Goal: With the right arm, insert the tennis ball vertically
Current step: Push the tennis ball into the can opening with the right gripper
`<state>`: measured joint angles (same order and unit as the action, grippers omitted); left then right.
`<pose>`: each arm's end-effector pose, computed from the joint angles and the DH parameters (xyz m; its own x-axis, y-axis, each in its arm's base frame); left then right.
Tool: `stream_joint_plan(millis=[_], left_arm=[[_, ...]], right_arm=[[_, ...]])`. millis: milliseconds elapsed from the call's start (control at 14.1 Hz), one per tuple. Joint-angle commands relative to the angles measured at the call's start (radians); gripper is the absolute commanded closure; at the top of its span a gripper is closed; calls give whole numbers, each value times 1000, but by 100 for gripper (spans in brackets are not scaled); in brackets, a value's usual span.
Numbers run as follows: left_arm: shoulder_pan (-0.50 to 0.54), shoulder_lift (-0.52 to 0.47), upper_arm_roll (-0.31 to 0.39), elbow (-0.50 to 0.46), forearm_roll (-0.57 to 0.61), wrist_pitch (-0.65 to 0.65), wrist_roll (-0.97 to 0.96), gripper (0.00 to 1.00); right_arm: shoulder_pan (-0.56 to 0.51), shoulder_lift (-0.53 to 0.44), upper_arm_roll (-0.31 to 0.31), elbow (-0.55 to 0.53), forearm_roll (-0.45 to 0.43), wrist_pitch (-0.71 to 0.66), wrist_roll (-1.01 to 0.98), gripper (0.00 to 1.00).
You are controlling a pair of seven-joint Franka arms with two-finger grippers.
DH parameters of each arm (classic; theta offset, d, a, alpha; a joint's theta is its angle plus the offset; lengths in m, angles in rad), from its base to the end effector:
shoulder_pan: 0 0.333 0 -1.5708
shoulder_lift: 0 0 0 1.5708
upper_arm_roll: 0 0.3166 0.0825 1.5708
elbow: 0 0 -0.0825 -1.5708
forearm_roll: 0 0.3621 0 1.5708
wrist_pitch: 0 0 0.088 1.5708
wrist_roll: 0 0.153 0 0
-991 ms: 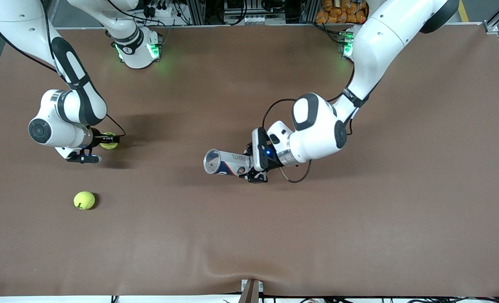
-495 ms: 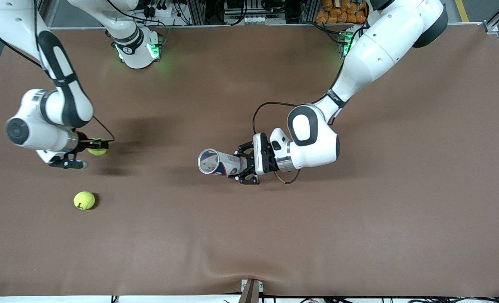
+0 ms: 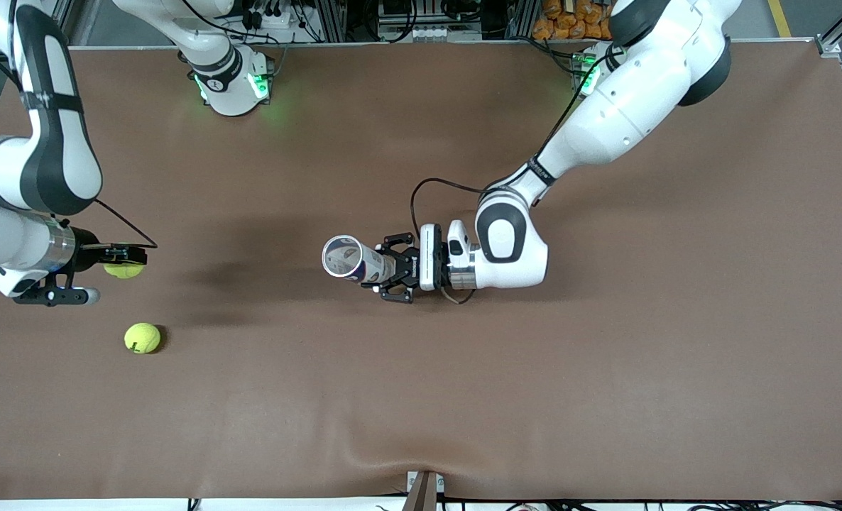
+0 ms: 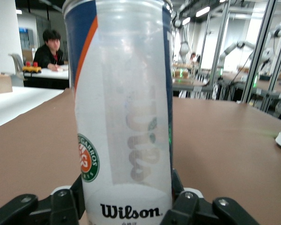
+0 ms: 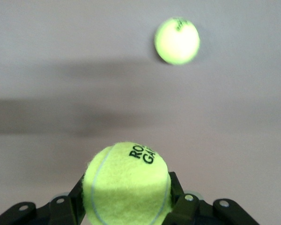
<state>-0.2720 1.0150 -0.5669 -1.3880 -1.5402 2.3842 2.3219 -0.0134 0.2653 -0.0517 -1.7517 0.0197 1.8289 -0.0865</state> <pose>0.5518 -0.5203 0.1875 0.0790 -0.1461 0.9861 -0.9957 0.0356 0.0850 0.5817 -0.0339 0.3685 0.9825 0.0167 -0.1856 0.0132 -0.9997 -0.0203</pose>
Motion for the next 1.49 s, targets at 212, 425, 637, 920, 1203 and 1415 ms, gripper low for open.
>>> stream_joint_plan(millis=[212,425,637,920,1203,1415], left_arm=[[-130,135,13,122,-244,-13,238,32],[-121,178,15,121,-258,-80,327,32],[-122,186,64,119,-265,-164,332,31],[-133,194,91,110,-290,-166,349,30],[-134,200,101,107,-290,-166,350,28],[-136,200,105,107,-290,-166,352,27]], right_arm=[[189,6,-2,130,11,-60,177,72],[291,14,0,144,17,-51,331,72],[366,17,-2,144,84,-45,448,72],[447,23,-2,140,100,-27,606,72],[544,41,-2,135,123,35,787,72],[602,69,-2,135,123,93,901,72]])
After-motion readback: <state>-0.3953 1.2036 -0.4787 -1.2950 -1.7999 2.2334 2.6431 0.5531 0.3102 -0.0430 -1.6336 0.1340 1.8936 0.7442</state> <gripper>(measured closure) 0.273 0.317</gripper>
